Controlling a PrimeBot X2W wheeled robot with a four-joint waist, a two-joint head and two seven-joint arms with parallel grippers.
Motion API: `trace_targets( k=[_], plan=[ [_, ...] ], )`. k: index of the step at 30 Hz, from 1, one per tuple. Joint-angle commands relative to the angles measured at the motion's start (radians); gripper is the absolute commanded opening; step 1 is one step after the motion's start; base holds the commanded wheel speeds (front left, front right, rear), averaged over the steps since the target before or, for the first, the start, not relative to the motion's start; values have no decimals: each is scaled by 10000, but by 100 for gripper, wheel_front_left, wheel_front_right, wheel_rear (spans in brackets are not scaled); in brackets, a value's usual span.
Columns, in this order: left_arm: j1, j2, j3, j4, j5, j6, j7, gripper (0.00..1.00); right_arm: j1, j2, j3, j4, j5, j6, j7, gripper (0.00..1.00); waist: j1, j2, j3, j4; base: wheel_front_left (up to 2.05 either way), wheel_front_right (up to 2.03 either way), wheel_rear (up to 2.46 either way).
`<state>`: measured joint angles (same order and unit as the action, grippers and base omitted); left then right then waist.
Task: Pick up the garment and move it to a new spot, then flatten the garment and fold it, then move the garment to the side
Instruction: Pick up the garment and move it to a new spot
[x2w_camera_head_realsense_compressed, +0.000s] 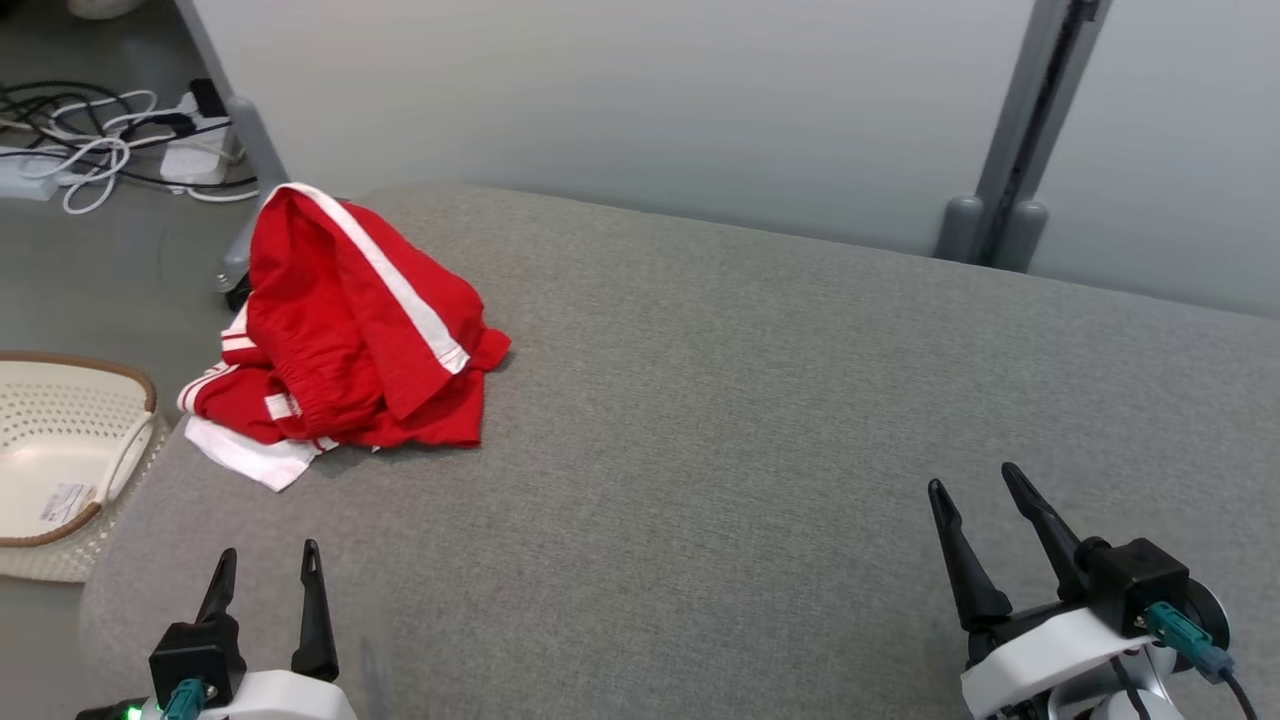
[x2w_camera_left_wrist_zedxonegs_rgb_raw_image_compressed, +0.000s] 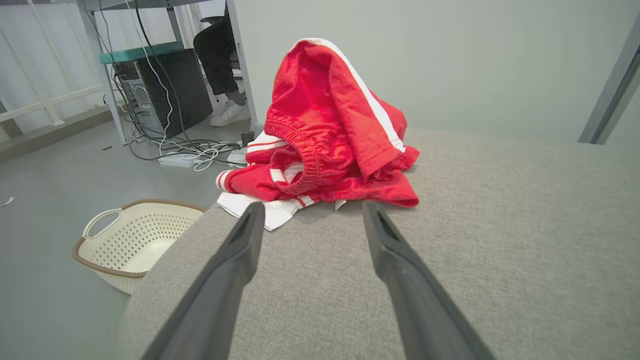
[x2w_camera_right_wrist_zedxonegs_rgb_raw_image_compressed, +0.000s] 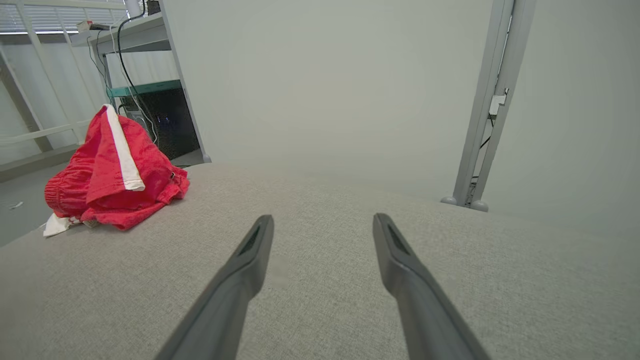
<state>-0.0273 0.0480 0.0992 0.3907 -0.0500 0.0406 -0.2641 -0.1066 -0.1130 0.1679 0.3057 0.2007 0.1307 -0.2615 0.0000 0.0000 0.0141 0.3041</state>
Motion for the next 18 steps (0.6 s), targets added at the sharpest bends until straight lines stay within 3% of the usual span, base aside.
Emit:
trace_targets(
  k=[1, 10, 18],
  plan=[
    [31, 44, 52, -16, -29, 20, -7, 100, -65, -28, 6, 0, 69, 1, -54, 100, 0, 0, 35, 465, 0, 0, 0],
    [102, 43, 183, 35, -140, 99, -7, 100, -216, -8, 410, 81, 77, 1, -54, 100, 0, 0, 36, 1334, 0, 0, 0],
    [49, 41, 285, 24, -410, 89, -5, 100, -315, -129, 558, 90, 73, 1, -54, 100, 0, 0, 313, 1206, 0, 0, 0]
  ],
)
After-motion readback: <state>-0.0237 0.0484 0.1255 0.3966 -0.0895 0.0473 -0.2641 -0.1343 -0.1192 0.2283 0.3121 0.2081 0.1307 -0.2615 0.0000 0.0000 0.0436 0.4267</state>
